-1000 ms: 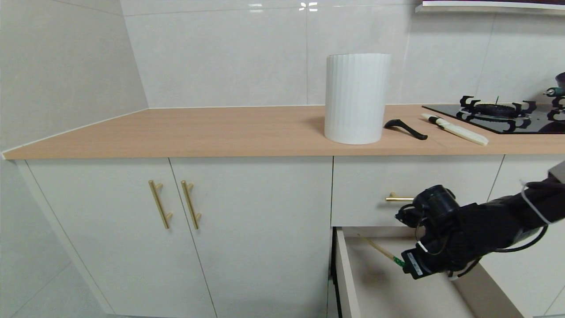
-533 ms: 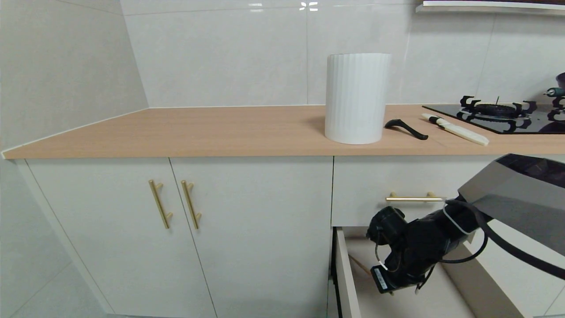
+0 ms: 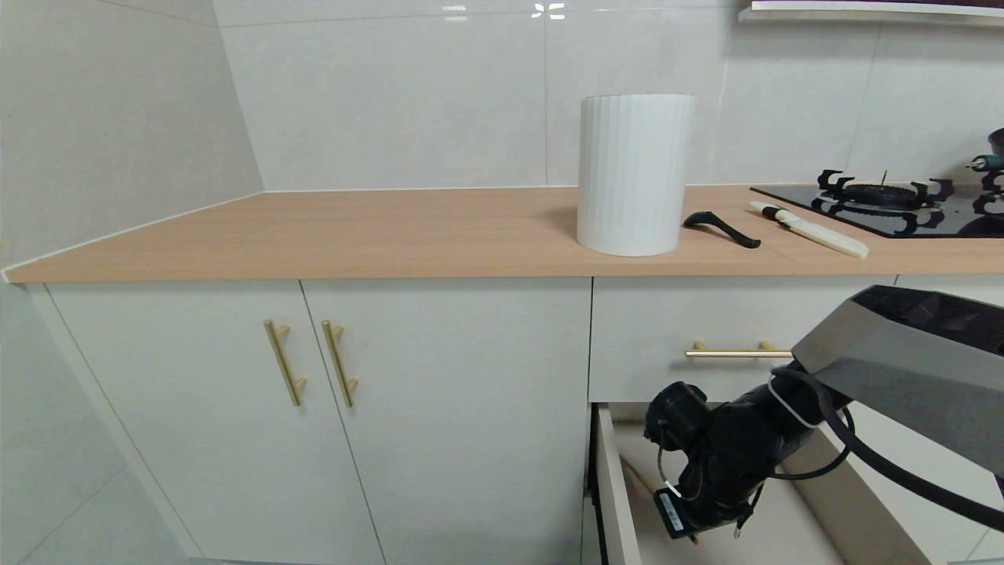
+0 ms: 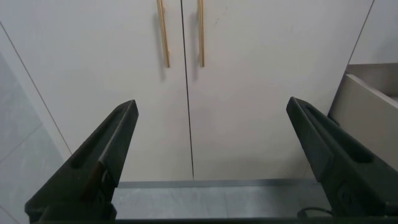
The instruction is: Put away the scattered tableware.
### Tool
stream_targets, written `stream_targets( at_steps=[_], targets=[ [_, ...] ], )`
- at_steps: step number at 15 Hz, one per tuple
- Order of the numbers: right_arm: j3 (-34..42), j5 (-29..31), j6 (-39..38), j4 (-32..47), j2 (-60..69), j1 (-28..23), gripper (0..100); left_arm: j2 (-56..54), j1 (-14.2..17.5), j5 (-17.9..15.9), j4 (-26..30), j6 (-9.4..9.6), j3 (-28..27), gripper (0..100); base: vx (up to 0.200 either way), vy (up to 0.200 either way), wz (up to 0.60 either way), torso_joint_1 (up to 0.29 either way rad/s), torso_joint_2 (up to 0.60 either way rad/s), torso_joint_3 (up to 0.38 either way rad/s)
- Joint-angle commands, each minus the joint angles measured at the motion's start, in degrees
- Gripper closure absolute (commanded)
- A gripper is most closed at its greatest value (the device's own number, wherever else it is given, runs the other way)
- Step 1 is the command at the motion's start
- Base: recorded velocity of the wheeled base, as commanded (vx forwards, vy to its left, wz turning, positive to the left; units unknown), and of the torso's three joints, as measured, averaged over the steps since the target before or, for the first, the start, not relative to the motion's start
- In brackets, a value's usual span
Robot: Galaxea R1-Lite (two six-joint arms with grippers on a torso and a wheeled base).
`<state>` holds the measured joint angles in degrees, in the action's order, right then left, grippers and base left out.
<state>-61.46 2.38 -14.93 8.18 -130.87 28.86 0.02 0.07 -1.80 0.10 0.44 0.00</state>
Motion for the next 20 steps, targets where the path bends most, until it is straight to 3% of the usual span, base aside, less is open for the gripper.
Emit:
stream_targets(
  at_steps=[1,3,4,14,20],
  targets=[
    [-0.06,0.0,-0.01,-0.01,0.0,0.06,100,-0.02,0.01,0.05,-0.01,0.0,0.0,0,0.0,0.0,0.0,0.0,0.0,0.0],
    [-0.06,0.0,-0.01,-0.01,0.0,0.06,100,-0.02,0.01,0.05,-0.01,0.0,0.0,0,0.0,0.0,0.0,0.0,0.0,0.0],
    [-0.06,0.0,-0.01,-0.01,0.0,0.06,0,-0.02,0.01,0.05,-0.01,0.0,0.0,0,0.0,0.0,0.0,0.0,0.0,0.0],
    [0.03,0.0,-0.62,-0.01,1.05,0.06,0,-0.02,0.01,-0.04,-0.01,0.0,0.0,0,0.0,0.0,0.0,0.0,0.0,0.0],
    [4.34,-0.09,0.43,1.05,24.96,-5.65,0,-0.02,0.01,0.05,-0.01,0.0,0.0,0,0.0,0.0,0.0,0.0,0.0,0.0]
  ],
)
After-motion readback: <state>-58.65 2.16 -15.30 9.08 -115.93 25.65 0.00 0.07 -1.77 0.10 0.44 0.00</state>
